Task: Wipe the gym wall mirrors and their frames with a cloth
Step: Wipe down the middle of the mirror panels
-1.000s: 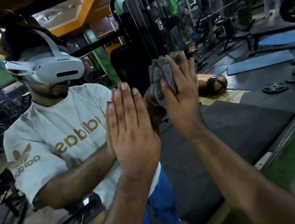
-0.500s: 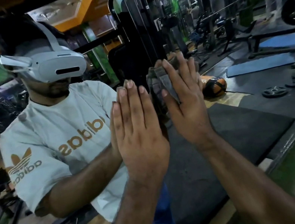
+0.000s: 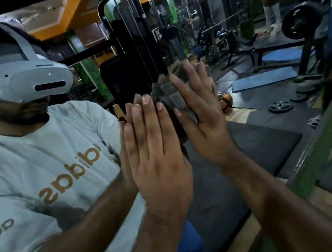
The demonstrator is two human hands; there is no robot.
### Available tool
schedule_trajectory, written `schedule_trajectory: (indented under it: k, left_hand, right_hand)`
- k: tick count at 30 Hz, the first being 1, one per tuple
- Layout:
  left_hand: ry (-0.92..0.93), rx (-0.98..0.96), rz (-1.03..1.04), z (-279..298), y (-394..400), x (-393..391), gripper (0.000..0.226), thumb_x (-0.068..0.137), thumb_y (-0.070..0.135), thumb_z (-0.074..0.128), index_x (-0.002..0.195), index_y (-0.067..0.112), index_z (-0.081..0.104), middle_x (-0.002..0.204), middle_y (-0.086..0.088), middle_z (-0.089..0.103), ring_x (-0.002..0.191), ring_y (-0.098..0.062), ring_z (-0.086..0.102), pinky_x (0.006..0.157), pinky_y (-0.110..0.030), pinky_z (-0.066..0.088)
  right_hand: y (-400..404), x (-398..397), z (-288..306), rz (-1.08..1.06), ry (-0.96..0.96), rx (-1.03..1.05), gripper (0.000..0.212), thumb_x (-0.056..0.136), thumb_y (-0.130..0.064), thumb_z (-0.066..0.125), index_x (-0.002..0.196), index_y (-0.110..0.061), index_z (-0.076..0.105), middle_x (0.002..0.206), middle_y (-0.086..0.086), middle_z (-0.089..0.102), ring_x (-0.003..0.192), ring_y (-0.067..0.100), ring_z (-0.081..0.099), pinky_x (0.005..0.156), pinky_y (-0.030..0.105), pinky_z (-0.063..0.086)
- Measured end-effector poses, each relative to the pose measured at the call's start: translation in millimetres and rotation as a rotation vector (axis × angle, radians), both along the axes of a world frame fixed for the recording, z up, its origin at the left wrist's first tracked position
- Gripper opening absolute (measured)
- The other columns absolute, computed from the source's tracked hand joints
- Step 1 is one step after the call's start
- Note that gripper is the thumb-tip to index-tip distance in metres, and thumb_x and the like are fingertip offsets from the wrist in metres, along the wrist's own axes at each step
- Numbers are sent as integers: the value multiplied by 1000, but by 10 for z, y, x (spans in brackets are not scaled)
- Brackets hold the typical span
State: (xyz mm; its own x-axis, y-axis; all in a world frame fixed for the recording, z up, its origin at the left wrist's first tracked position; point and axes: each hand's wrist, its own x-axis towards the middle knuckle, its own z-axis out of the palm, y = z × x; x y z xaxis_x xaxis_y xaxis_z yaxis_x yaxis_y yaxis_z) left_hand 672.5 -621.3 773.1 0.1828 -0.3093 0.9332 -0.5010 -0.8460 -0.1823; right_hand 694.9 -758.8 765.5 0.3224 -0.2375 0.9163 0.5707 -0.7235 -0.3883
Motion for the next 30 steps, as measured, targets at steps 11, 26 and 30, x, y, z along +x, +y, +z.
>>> schedule_trajectory:
  k: [11,26,30]
  left_hand:
    - [-14,20,86,7,-542,69,69,89,7,59,154,-1,36,163,-20,28,154,-31,17,128,-43,5]
    - [10,65,97,123,-1670,327,66,94,11,58,154,-2,34,164,-20,25,154,-34,21,127,-47,14]
    - [49,28,116,60,-1856,346,66,97,17,59,155,0,33,165,-21,23,154,-34,18,126,-48,15]
  right_hand:
    - [-709,159,177,-56,55,178,68,104,-45,45,163,-18,27,174,9,11,162,30,-3,127,64,4]
    - [-1709,393,-29,-75,-37,-96,55,104,-26,51,157,-19,40,170,12,24,161,29,8,127,63,7]
    - [-2135,486,-305,-130,-21,-73,54,105,-30,49,157,-20,39,170,12,26,161,29,10,125,65,14]
